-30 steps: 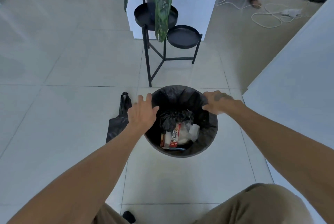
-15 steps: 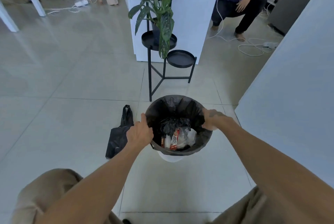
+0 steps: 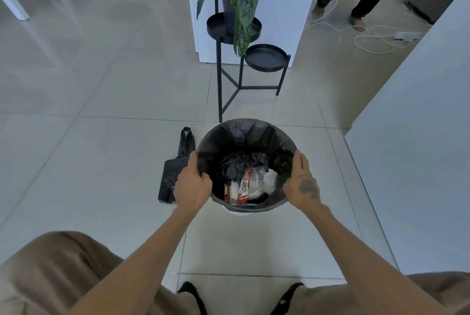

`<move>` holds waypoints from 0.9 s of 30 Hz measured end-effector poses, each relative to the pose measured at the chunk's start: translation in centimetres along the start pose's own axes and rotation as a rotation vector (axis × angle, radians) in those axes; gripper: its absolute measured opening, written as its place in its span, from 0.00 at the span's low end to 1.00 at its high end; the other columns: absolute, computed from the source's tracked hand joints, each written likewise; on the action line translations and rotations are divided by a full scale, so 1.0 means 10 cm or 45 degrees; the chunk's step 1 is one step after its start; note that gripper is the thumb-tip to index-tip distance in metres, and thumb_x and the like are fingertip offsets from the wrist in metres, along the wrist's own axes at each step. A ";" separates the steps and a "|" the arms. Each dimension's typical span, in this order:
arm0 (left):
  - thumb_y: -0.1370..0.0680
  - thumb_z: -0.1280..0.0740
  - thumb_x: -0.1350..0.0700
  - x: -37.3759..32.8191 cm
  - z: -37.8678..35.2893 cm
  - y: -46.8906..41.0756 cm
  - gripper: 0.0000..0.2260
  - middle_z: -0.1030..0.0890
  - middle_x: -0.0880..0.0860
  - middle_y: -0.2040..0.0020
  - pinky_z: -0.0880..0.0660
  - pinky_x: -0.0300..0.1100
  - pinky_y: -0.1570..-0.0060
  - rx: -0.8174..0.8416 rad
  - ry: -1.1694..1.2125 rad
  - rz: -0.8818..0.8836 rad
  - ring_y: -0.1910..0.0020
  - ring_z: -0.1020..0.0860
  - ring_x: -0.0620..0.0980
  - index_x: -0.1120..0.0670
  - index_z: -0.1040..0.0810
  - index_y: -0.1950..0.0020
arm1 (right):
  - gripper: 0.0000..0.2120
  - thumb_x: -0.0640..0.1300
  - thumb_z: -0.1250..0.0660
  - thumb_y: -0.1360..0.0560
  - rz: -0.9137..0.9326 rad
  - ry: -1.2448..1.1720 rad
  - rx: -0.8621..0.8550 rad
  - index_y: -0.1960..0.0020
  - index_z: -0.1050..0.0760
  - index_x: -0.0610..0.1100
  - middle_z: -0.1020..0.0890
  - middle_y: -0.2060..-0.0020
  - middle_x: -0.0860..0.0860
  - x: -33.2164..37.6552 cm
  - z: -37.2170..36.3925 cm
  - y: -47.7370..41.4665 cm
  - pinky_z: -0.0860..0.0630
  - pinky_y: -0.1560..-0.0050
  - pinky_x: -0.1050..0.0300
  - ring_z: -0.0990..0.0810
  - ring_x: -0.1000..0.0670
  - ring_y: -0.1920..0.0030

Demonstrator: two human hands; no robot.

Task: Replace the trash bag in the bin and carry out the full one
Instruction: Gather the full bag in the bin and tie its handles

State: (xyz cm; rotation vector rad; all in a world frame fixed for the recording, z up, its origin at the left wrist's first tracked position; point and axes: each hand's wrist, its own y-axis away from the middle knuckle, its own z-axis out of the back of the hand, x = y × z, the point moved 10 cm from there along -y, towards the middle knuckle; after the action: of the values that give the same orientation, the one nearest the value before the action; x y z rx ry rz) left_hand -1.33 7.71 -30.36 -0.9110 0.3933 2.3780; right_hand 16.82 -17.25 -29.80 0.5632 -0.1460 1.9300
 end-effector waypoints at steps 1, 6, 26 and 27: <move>0.24 0.39 0.60 0.03 -0.01 -0.02 0.29 0.20 0.58 0.50 0.21 0.59 0.50 0.000 0.044 -0.004 0.53 0.21 0.60 0.46 0.38 0.24 | 0.41 0.33 0.36 0.26 -0.003 -0.054 -0.018 0.19 0.54 0.42 0.44 0.21 0.47 -0.02 -0.01 -0.01 0.24 0.51 0.50 0.23 0.39 0.41; 0.26 0.41 0.62 0.18 -0.12 0.05 0.31 0.19 0.51 0.48 0.20 0.54 0.46 -0.027 0.342 0.033 0.53 0.20 0.48 0.40 0.35 0.24 | 0.38 0.29 0.39 0.26 0.028 -0.405 -0.144 0.19 0.47 0.42 0.39 0.21 0.46 -0.13 0.00 0.05 0.34 0.28 0.53 0.33 0.41 0.27; 0.19 0.36 0.54 0.89 -0.86 0.31 0.09 0.18 0.63 0.42 0.18 0.52 0.54 0.477 1.068 1.016 0.52 0.19 0.58 0.58 0.19 0.47 | 0.10 0.40 0.40 0.21 -0.980 -1.447 0.384 0.55 0.20 0.41 0.16 0.55 0.43 -0.80 -1.00 0.16 0.20 0.58 0.51 0.19 0.43 0.56; 0.20 0.36 0.59 0.90 -0.83 0.28 0.07 0.17 0.63 0.46 0.19 0.50 0.59 0.452 1.061 1.018 0.55 0.18 0.58 0.59 0.19 0.50 | 0.10 0.37 0.40 0.22 -0.987 -1.430 0.345 0.56 0.21 0.39 0.16 0.58 0.43 -0.83 -0.98 0.14 0.21 0.61 0.52 0.20 0.43 0.58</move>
State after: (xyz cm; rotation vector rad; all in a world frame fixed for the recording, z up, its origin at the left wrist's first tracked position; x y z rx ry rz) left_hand -4.19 5.27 -42.30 -1.7694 1.7029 2.2807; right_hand 15.12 -21.29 -41.93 1.5723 -0.3139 0.7223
